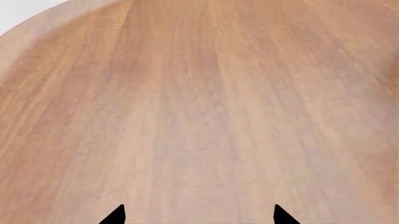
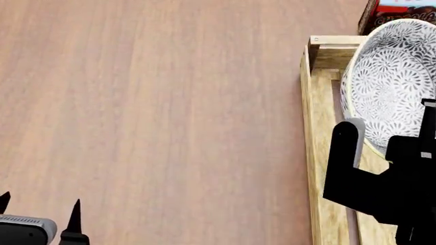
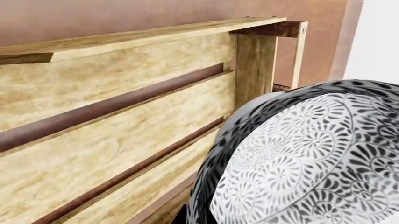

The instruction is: Pick up the bowl on the left and put it in the tray.

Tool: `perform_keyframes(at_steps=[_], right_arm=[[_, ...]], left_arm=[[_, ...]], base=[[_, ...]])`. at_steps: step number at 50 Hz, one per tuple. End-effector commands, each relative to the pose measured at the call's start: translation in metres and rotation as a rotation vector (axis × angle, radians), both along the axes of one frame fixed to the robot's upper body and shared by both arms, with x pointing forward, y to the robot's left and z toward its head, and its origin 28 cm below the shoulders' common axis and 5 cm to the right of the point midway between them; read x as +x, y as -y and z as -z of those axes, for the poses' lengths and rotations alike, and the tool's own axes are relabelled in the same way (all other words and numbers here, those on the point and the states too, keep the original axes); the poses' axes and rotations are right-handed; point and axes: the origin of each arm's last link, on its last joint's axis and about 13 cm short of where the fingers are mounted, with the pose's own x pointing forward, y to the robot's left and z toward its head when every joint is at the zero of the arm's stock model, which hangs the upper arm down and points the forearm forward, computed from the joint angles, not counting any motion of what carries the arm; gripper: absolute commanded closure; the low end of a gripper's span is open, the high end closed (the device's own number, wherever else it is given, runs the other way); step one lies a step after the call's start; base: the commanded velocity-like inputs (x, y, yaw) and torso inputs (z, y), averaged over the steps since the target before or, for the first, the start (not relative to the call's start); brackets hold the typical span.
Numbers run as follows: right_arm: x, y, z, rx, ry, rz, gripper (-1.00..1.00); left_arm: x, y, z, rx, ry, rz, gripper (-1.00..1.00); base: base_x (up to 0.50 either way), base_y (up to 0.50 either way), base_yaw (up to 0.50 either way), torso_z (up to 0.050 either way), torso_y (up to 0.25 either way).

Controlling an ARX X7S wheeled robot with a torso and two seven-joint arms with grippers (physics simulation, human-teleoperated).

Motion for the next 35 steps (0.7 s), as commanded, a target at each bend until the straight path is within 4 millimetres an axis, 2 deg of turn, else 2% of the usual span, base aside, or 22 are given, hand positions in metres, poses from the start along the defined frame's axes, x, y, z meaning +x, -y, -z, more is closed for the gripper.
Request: perform_keyframes(at_steps=[1, 5, 12, 35], right_arm=[[0.009, 0.000, 0.015, -0.023, 0.002, 0.001, 1.00], [0.018, 0.002, 0.026, -0.038, -0.019, 0.020, 1.00], [0.024, -0.001, 0.036, -0.061, -0.064, 0.019, 1.00], [0.038, -0.001, 0.055, -0.083, -0.131, 0.025, 1.00]], left_arm=[[-0.001, 0.001, -0.002, -0.051, 0.037, 0.047, -1.00], [0.000, 0.001, -0.001, -0.050, 0.035, 0.047, -1.00], [0.001, 0.001, 0.000, -0.050, 0.030, 0.043, -1.00], [0.001, 0.001, 0.001, -0.052, 0.028, 0.040, -1.00]], base=[[0.00, 0.00, 0.00, 0.000, 0.000], [0.00, 0.00, 0.00, 0.000, 0.000], [0.00, 0.00, 0.00, 0.000, 0.001], [0.00, 0.00, 0.00, 0.000, 0.000]])
